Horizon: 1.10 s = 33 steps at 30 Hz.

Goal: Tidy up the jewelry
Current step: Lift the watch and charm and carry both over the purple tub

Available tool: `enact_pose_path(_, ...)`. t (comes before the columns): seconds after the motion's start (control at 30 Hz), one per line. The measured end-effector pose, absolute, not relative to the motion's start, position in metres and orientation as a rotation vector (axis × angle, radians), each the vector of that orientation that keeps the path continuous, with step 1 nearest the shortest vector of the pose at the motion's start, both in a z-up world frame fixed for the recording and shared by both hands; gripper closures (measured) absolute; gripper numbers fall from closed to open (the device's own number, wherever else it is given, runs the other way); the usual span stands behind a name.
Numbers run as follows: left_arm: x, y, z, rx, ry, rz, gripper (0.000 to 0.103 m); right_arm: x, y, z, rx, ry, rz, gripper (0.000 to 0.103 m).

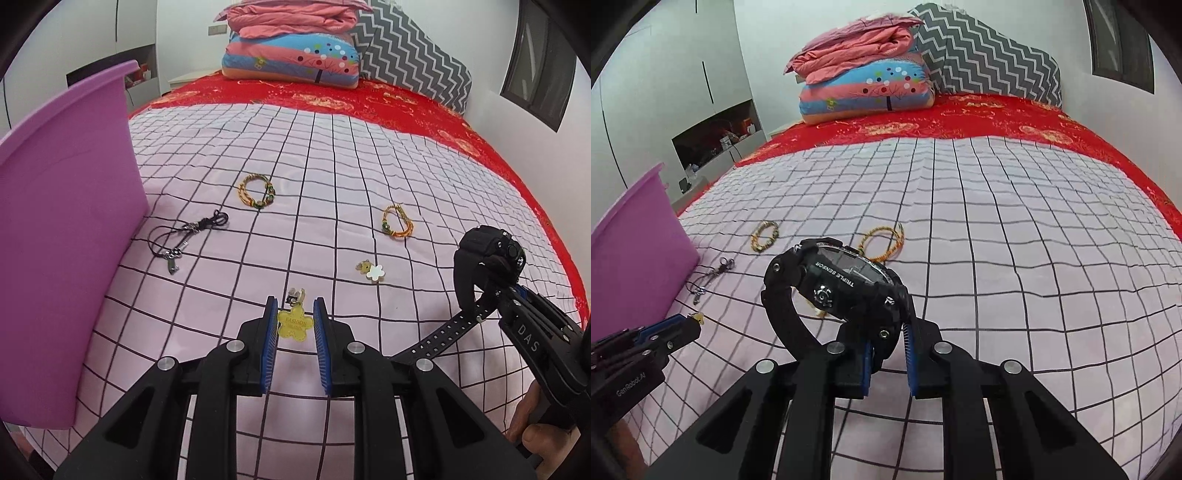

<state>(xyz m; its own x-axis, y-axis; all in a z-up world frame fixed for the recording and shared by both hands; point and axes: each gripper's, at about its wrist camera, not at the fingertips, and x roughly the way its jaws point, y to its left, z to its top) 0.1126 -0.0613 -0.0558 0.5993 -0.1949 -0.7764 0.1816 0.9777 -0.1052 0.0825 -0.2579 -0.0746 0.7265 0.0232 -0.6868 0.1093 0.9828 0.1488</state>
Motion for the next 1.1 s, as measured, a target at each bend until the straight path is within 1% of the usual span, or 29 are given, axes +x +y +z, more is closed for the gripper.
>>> enact_pose_path(0.33,0.088,-0.027,0.002,-0.030,0.814,-0.199,0.083,0.062,-0.226,-0.017,0.174,0.675,0.010,0.089)
enact_pose_path(0.7,0.062,0.037,0.079,-0.048,0.687,-0.136,0.083,0.048,-0.153,0.050,0.153,0.586,0.146,0.089)
enact_pose_path(0.87,0.057,0.075,0.097,-0.049,0.655,-0.082,0.083,0.052,-0.107,0.076,0.138,0.560,0.231,0.089)
enact_pose_path(1.1,0.062,0.136,0.105,-0.065,0.643,0.023,0.083,0.072,-0.037,0.092,0.107,0.572,0.330,0.089)
